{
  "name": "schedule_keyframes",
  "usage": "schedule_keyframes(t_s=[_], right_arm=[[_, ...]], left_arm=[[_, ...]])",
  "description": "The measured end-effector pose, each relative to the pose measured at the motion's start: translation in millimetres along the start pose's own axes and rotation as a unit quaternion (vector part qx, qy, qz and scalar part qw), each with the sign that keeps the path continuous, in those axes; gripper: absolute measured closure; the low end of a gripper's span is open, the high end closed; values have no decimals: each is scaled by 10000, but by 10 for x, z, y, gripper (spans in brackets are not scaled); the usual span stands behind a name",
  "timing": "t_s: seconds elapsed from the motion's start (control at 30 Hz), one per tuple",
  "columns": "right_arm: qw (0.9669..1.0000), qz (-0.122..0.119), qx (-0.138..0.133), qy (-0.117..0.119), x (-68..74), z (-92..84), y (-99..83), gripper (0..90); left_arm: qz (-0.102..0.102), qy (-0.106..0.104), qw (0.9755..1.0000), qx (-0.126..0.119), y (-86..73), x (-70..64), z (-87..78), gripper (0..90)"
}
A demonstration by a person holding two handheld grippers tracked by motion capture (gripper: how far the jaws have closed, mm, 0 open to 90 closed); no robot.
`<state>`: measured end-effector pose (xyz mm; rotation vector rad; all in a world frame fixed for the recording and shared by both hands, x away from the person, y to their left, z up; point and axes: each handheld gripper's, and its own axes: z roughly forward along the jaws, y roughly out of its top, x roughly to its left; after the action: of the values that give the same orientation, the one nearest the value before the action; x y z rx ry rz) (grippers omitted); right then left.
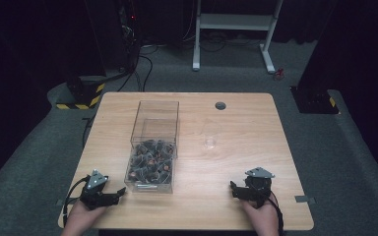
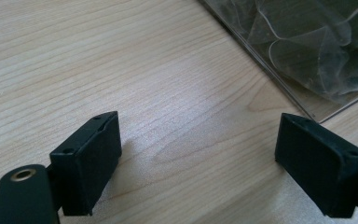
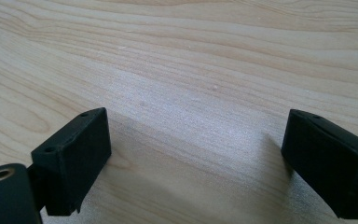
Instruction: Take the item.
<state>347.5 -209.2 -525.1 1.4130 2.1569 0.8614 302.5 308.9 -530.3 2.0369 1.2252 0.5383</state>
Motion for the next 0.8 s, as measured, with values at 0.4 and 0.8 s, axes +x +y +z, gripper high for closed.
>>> schedule_keyframes(t_s=[0.4,0.8], right_arm=[[10000,0,0,1,0,0,0,81],[10000,-3,3,14,0,-1,0,84]], left_arm=[[0,-6,10000,2,0,0,0,147],[24,9,10000,7,1,0,1,145]])
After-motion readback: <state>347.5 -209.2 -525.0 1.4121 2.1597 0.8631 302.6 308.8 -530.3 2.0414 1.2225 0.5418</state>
